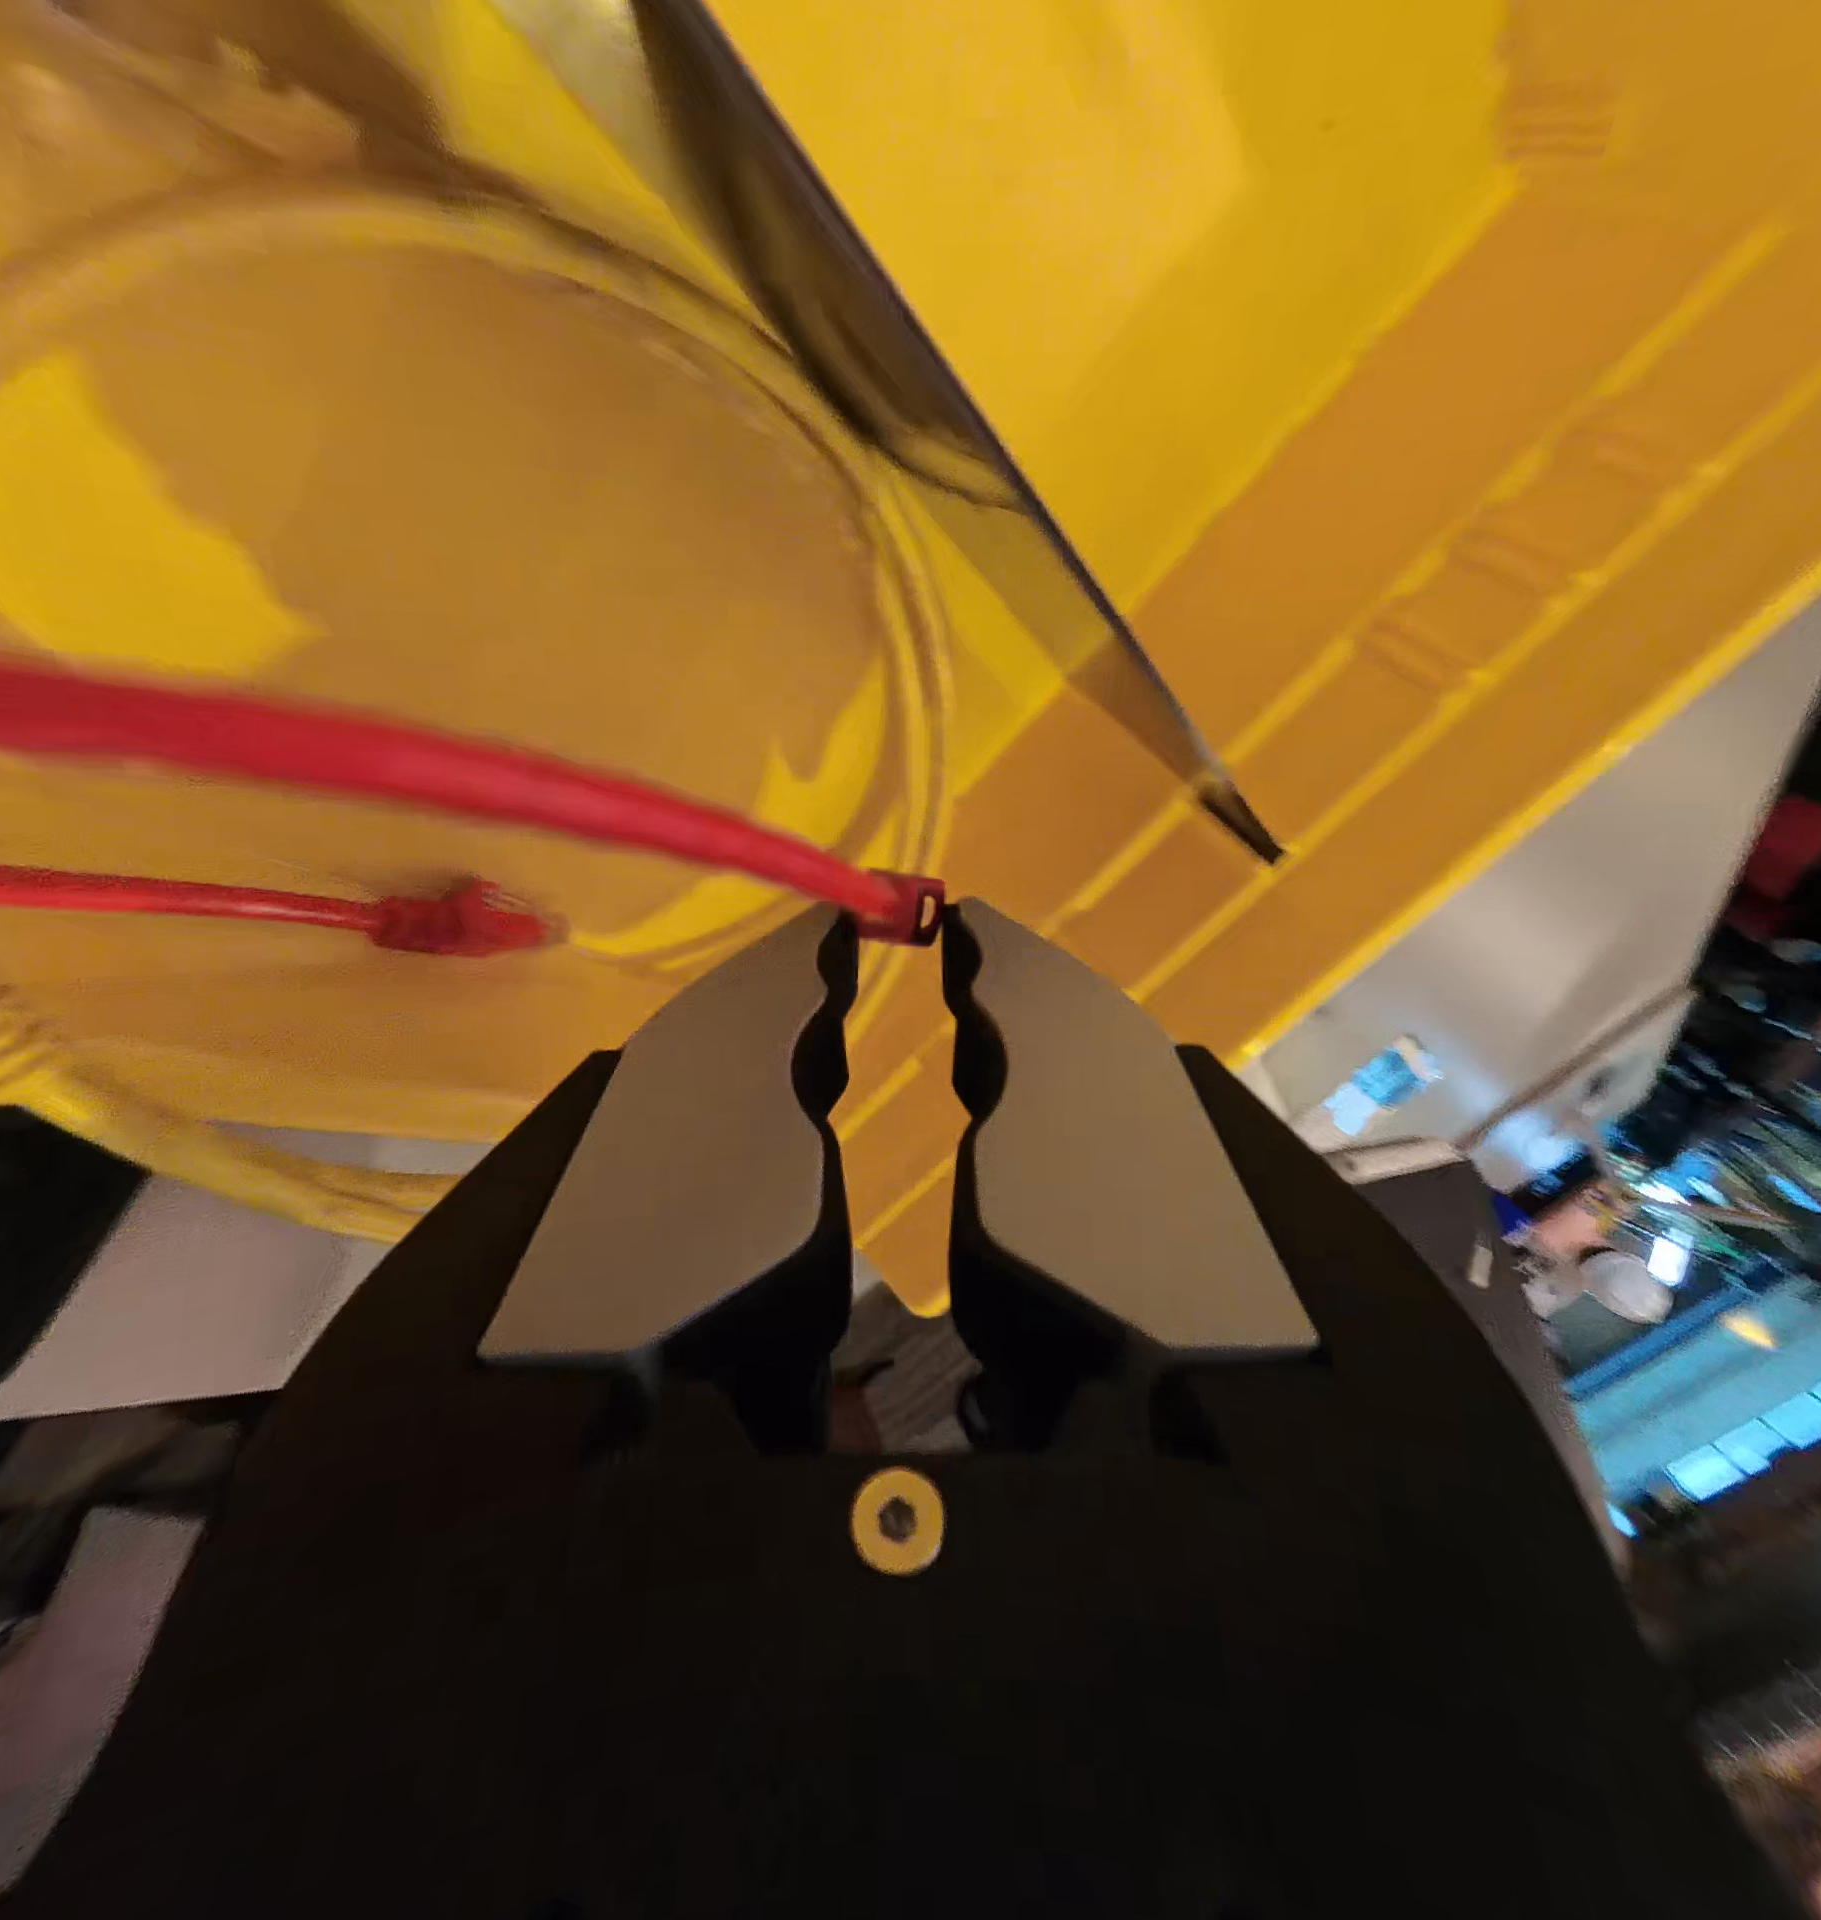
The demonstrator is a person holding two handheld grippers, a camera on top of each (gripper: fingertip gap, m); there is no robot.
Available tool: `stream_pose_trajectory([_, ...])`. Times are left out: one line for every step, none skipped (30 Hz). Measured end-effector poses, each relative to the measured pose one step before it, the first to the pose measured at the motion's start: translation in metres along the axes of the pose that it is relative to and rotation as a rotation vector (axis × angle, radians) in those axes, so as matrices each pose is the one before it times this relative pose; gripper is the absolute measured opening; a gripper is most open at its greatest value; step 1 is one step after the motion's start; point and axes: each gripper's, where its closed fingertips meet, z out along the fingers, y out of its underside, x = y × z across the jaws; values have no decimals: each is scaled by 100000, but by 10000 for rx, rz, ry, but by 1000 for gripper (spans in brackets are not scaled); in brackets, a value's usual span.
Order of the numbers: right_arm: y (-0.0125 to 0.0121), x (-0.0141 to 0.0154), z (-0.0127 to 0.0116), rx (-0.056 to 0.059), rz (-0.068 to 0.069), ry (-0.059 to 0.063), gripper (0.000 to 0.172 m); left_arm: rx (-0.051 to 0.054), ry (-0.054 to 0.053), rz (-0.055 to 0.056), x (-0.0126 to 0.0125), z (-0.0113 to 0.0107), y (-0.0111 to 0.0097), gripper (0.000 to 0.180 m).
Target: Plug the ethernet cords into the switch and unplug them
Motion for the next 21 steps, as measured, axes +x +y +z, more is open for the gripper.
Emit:
stream_pose_trajectory([-237,-800,274,30,149,-583,18,56,92,-46,135,9,-112,26])
stream_pose_trajectory([-190,-620,331,-5,56,-530,22,64,100,-37,163,12,-139,26])
stream_pose_trajectory([-224,-236,325,42,-11,-283,27,81,92,-26,169,18,-162,26])
stream_pose_trajectory([-74,-89,254,-22,-94,-177,30,80,46,-8,112,27,-175,26])
stream_pose_trajectory([118,-145,155,-58,-155,-210,31,31,14,11,94,22,-113,26])
stream_pose_trajectory([23,76,30,34,-144,-77,34,-28,7,39,70,15,-32,26])
stream_pose_trajectory([-46,225,-120,149,-150,21,36,-60,4,69,72,-1,13,26])
stream_pose_trajectory([111,59,-221,127,-69,-158,36,-61,-12,70,29,-1,53,26])
stream_pose_trajectory([77,107,-298,160,3,-170,37,-52,-45,46,-49,-23,56,26])
stream_pose_trajectory([134,116,-377,205,-8,-163,37,-41,-35,33,-65,-16,56,26])
stream_pose_trajectory([347,-85,-411,103,-7,-335,38,-39,6,33,-14,-24,88,26])
stream_pose_trajectory([362,-63,-426,110,-92,-307,39,-48,2,26,-43,-36,126,26])
stream_pose_trajectory([148,-101,-420,299,-264,-278,42,-42,-18,11,-79,-43,126,26])
stream_pose_trajectory([203,-93,-448,303,-114,-278,42,-17,-5,-9,-74,-72,100,26])
stream_pose_trajectory([259,-221,-419,222,84,-400,43,14,11,-32,-55,-85,39,26])
stream_pose_trajectory([52,-412,-388,366,7,-497,47,31,22,-33,-35,-114,-6,26])
stream_pose_trajectory([99,-73,-392,339,12,-233,47,35,7,-22,-44,-122,-19,26])
stream_pose_trajectory([142,-23,-416,293,67,-179,47,18,-10,-22,-70,-116,-5,26])
stream_pose_trajectory([24,-193,-425,350,10,-263,47,-3,1,-22,-43,-96,19,26])
stream_pose_trajectory([51,-149,-427,336,19,-227,46,-3,9,-10,-33,-70,26,26])
stream_pose_trajectory([145,-173,-424,272,90,-278,45,0,20,-4,0,-46,34,26])
